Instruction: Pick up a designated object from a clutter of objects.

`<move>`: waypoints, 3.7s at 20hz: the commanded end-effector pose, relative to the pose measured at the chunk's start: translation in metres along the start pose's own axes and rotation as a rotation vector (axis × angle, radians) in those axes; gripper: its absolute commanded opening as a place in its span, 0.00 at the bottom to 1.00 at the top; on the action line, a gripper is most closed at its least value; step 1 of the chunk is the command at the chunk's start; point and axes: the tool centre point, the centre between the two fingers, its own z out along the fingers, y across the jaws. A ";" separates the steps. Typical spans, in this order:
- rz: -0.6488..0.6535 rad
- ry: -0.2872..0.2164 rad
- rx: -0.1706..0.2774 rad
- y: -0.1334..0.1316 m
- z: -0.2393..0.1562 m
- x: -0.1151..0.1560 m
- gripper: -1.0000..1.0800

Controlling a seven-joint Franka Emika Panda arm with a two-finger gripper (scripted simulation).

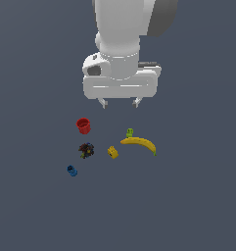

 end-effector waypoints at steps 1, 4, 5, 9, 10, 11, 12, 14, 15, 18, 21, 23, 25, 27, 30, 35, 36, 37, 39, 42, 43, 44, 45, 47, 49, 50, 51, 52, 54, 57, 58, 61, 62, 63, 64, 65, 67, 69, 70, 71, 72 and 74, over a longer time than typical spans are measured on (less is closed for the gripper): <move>0.000 0.000 0.000 0.000 0.000 0.000 0.96; -0.006 0.002 -0.003 -0.002 -0.002 0.000 0.96; -0.011 0.003 -0.006 -0.003 -0.003 0.000 0.96; -0.034 0.009 -0.018 -0.009 -0.009 0.001 0.96; -0.037 0.009 -0.020 -0.010 -0.010 0.001 0.96; -0.039 0.010 -0.021 -0.010 -0.011 0.001 0.96; -0.039 0.010 -0.021 -0.010 -0.011 0.001 0.96; -0.037 0.010 -0.020 -0.010 -0.010 0.001 0.96; -0.037 0.010 -0.020 -0.009 -0.010 0.001 0.96; -0.044 0.009 -0.020 -0.006 -0.007 0.005 0.96; -0.055 0.007 -0.019 -0.001 -0.002 0.010 0.96; -0.065 0.006 -0.018 0.004 0.004 0.015 0.96; -0.078 0.005 -0.018 0.011 0.010 0.022 0.96; -0.092 0.003 -0.017 0.019 0.018 0.029 0.96; -0.119 0.000 -0.016 0.034 0.033 0.041 0.96; -0.176 -0.007 -0.015 0.068 0.067 0.064 0.96; -0.188 -0.008 -0.015 0.076 0.075 0.068 0.96; -0.201 -0.009 -0.015 0.084 0.084 0.072 0.96; -0.226 -0.012 -0.015 0.100 0.100 0.079 0.96; -0.263 -0.017 -0.015 0.124 0.127 0.088 0.96; -0.276 -0.018 -0.016 0.133 0.136 0.091 0.96; -0.289 -0.020 -0.016 0.141 0.145 0.093 0.96; -0.301 -0.021 -0.016 0.149 0.153 0.095 0.96; -0.323 -0.024 -0.016 0.164 0.170 0.097 0.96; -0.342 -0.027 -0.017 0.177 0.184 0.099 0.96; -0.351 -0.028 -0.017 0.183 0.191 0.099 0.96; -0.360 -0.030 -0.017 0.188 0.197 0.100 0.96; -0.367 -0.031 -0.018 0.193 0.203 0.100 0.96; -0.381 -0.033 -0.018 0.202 0.213 0.100 0.96; -0.395 -0.035 -0.018 0.212 0.225 0.100 0.96; -0.399 -0.035 -0.018 0.214 0.228 0.100 0.96; -0.406 -0.037 -0.019 0.219 0.233 0.099 0.96; -0.407 -0.037 -0.019 0.220 0.234 0.099 0.96; -0.407 -0.037 -0.019 0.220 0.234 0.099 0.96; -0.404 -0.038 -0.018 0.219 0.233 0.099 0.96; -0.404 -0.038 -0.018 0.219 0.234 0.099 0.96; -0.404 -0.038 -0.018 0.219 0.237 0.098 0.96; -0.405 -0.038 -0.018 0.219 0.243 0.098 0.96; -0.405 -0.038 -0.018 0.220 0.247 0.098 0.96; -0.405 -0.038 -0.018 0.220 0.252 0.098 0.96; -0.406 -0.037 -0.018 0.220 0.258 0.097 0.96; -0.406 -0.037 -0.018 0.220 0.269 0.097 0.96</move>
